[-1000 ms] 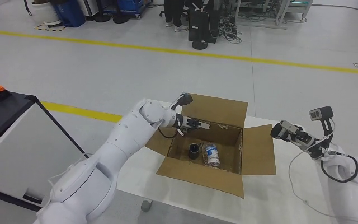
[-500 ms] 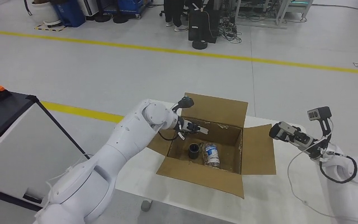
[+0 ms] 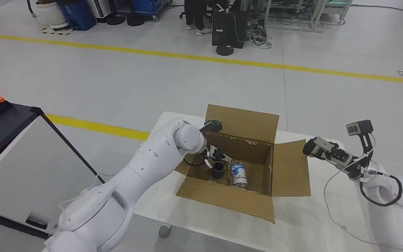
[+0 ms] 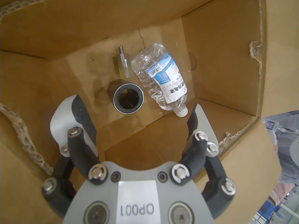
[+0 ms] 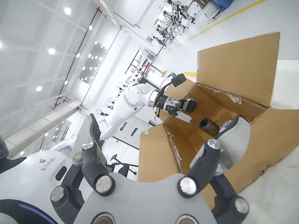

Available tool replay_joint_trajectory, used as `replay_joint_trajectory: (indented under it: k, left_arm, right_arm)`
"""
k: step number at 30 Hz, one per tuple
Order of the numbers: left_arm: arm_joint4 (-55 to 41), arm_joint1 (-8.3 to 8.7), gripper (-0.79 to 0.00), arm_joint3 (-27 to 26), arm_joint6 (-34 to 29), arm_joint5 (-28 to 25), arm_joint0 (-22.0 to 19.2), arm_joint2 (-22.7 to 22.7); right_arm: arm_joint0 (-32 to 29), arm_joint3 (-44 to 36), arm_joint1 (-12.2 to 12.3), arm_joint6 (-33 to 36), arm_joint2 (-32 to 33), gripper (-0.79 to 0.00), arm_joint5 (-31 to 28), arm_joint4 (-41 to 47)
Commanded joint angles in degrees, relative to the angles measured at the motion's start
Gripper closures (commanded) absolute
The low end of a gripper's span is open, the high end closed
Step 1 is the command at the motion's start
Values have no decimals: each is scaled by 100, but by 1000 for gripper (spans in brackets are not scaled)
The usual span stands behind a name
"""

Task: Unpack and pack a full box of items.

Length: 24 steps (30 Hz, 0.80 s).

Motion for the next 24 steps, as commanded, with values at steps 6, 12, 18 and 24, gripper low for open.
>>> replay_joint_trajectory:
  k: [6,12,18,24]
  left_arm:
    - [513,-182,-785,11,55,-6,-115,275]
    - [1071,-398,-785,323,87,-4,-248,592]
    - [1208,-628,-785,780,83,11,-343,703]
    - [1355,-830,-739,1054,108,-153,-356,823]
  right_arm:
    - [0,0,0,0,0,-785,0,0]
    - [0,0,0,0,0,-785,0,0]
    - [0,0,0,0,0,-785,0,0]
    - [0,0,0,0,0,-785,0,0]
